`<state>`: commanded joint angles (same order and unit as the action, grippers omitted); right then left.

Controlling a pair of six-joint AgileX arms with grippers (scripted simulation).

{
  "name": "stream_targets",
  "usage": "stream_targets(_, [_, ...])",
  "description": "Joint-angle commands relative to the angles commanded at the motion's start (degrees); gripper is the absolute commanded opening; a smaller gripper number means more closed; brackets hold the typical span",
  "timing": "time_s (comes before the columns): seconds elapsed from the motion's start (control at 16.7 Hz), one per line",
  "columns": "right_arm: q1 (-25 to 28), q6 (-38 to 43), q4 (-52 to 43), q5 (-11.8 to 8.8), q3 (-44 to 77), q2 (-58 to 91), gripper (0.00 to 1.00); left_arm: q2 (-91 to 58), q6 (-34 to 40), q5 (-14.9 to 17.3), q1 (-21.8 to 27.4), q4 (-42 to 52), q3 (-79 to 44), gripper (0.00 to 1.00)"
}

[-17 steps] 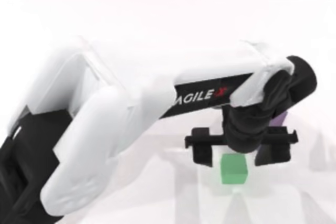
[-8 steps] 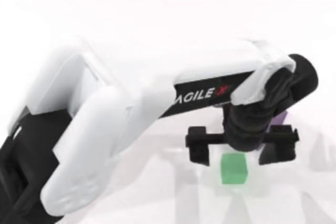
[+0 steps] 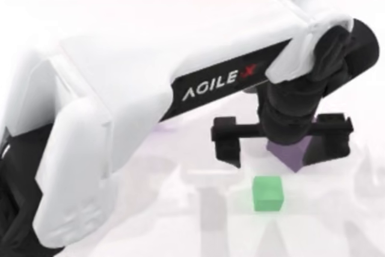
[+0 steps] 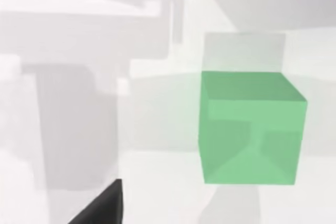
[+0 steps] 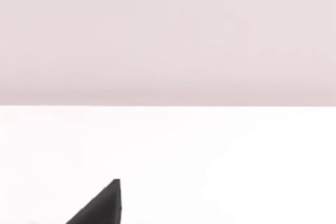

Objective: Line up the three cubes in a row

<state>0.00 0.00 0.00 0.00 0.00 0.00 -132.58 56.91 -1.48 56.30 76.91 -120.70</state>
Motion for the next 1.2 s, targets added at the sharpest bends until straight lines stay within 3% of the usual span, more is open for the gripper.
stream_targets(0.24, [0.0, 0.0, 0.0, 0.0, 0.0, 0.0, 1.0, -0.18, -0.14, 0.01, 0.22, -0.16, 0.14, 1.0])
stream_targets(0.42, [0.0, 0.0, 0.0, 0.0, 0.0, 0.0, 1.0, 0.04, -4.04, 0.13, -2.7, -0.38, 0.57, 1.0])
stream_targets(0.6, [0.0, 0.0, 0.0, 0.0, 0.0, 0.0, 1.0, 0.41, -12.68, 0.44, -8.92, -0.77, 1.54, 1.0])
stream_targets(0.96, [0.0, 0.0, 0.0, 0.0, 0.0, 0.0, 1.0, 1.13, -37.21, 1.34, -24.74, -1.5, 4.3, 1.0])
stream_targets(1.2, [0.0, 0.0, 0.0, 0.0, 0.0, 0.0, 1.0, 1.77, -46.28, 1.67, -31.96, -2.16, 5.25, 1.0])
